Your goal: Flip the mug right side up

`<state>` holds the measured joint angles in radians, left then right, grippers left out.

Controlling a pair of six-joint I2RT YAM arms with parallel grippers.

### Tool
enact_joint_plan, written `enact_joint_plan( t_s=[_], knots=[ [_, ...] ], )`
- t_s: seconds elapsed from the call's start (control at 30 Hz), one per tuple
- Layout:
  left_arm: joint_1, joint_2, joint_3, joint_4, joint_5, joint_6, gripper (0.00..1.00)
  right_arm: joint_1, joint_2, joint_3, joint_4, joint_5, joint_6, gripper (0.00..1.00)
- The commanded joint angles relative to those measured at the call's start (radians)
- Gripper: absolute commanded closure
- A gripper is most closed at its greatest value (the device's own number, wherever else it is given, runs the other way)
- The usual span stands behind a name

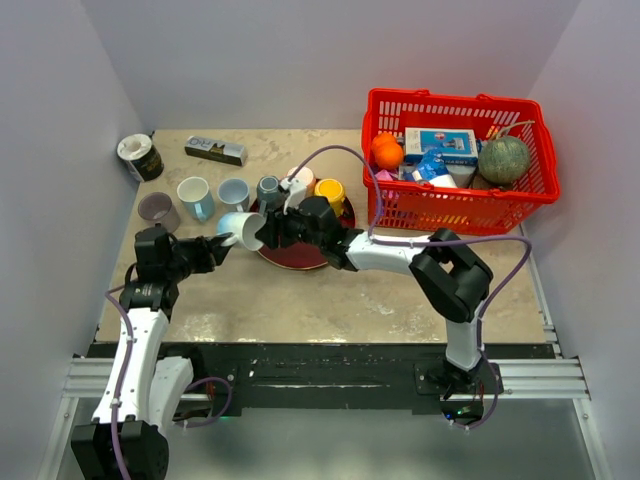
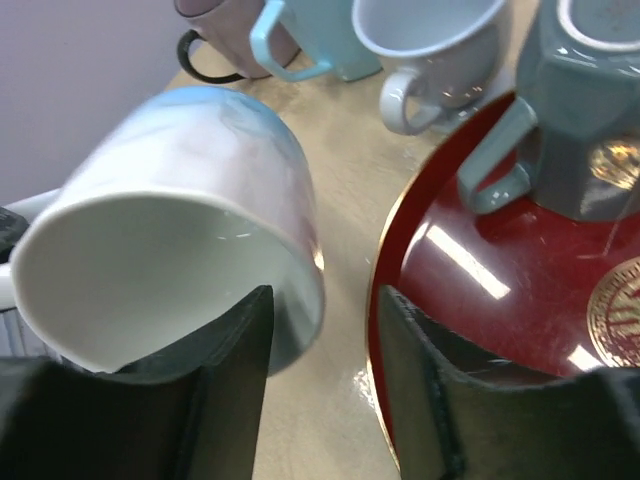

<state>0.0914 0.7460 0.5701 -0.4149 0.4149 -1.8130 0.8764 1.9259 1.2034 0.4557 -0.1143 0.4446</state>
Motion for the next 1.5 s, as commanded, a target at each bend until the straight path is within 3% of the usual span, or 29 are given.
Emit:
enact_joint_plan(
  t_s=[0.0,0.13,0.17,0.2,0.33,0.4,0.43,0.53,0.57,0.63,0.77,0.83,0.87,1.07,1.2,1.47],
  knots=[
    [0.005,-0.039,0.036,0.123,0.094,-0.02,1.0,-0.001,0.005,0.081,0.032,-0.071,-0.003,0.58],
    [0.004,-0.057,-0.01,0.145,0.113,-0.039,1.0,-0.001,0.008,0.081,0.055,-0.117,0.035,0.82],
    [0.004,-0.062,-0.018,0.151,0.116,-0.042,1.0,-0.001,0.005,0.081,0.057,-0.13,0.043,0.94],
    [0.004,-0.066,-0.022,0.153,0.119,-0.042,1.0,-0.002,0.005,0.078,0.058,-0.14,0.057,1.0],
    [0.002,-0.066,-0.039,0.175,0.111,0.003,0.97,-0.004,-0.007,0.078,0.041,-0.162,0.095,1.0],
    [0.004,-0.05,-0.035,0.186,0.093,0.096,0.76,-0.007,-0.018,0.087,-0.008,-0.162,0.106,1.0],
    [0.004,-0.039,-0.02,0.176,0.091,0.137,0.53,-0.01,-0.022,0.091,-0.031,-0.162,0.108,1.0],
    [0.004,0.036,0.049,0.099,0.07,0.369,0.25,-0.019,-0.038,0.108,-0.112,-0.174,0.114,1.0],
    [0.005,0.058,0.068,0.087,0.058,0.511,0.22,-0.022,-0.044,0.122,-0.156,-0.177,0.111,1.0],
    [0.005,0.111,0.143,-0.037,0.003,0.628,0.13,-0.027,-0.048,0.142,-0.213,-0.174,0.094,1.0],
    [0.004,0.119,0.211,-0.073,-0.141,0.986,0.1,-0.039,-0.051,0.203,-0.363,-0.18,0.071,1.0],
    [0.004,0.101,0.218,-0.059,-0.162,1.091,0.1,-0.04,-0.042,0.229,-0.412,-0.183,0.056,1.0],
    [0.002,0.093,0.221,-0.05,-0.134,1.212,0.1,-0.042,-0.033,0.266,-0.478,-0.194,0.045,1.0],
    [-0.114,0.023,0.203,0.048,0.033,1.558,0.15,-0.047,0.022,0.398,-0.702,-0.248,-0.029,1.0],
    [-0.24,0.013,0.191,0.06,0.066,1.681,0.15,-0.045,0.061,0.496,-0.854,-0.281,-0.098,1.0],
    [-0.254,0.061,0.241,0.004,0.139,1.801,0.19,-0.079,0.107,0.633,-1.113,-0.3,-0.172,1.0]
  ],
)
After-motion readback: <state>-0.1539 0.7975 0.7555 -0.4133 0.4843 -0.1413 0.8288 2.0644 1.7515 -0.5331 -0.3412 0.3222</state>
